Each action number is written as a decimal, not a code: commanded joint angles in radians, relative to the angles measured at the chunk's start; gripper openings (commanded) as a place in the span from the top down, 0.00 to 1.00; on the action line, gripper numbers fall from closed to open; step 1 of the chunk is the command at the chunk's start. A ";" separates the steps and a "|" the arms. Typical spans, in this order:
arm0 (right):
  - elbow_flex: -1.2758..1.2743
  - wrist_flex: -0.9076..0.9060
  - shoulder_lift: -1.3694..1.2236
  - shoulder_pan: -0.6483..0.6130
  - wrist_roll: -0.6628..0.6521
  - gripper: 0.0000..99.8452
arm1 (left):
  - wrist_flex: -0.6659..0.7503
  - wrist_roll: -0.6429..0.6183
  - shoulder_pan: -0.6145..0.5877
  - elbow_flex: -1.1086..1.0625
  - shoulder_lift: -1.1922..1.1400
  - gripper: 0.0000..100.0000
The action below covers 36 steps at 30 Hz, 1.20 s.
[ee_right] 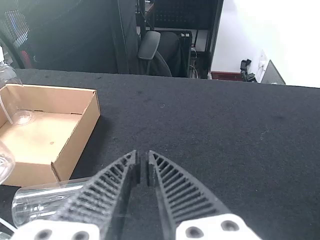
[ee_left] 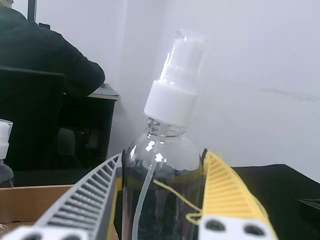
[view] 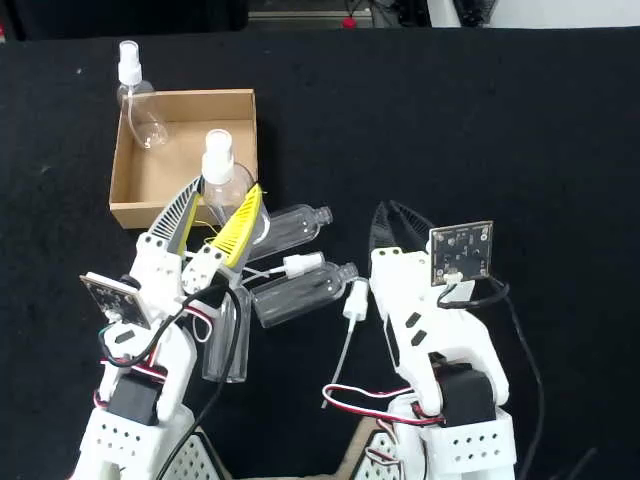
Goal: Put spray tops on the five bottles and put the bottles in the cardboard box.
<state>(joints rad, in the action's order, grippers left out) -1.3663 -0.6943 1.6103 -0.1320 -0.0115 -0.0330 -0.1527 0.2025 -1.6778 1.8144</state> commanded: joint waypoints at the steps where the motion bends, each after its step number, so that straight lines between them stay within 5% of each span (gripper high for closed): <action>1: 0.005 0.029 0.012 -0.009 -0.006 0.97 | -0.005 0.003 -0.007 -0.021 0.011 0.81; 5: 0.005 0.029 0.012 -0.009 -0.006 0.97 | -0.012 0.011 -0.013 -0.021 0.011 0.81; 18: 0.005 0.028 0.012 -0.009 -0.011 0.97 | -0.428 0.011 -0.050 0.150 0.011 0.81; 36: 0.005 0.023 0.012 -0.009 -0.006 0.97 | -0.437 0.187 -0.058 0.441 -0.071 0.81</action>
<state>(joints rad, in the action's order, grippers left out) -1.3663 -0.6943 1.6103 -0.1320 -0.0115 -0.4687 0.0146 0.1550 -1.3663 1.8128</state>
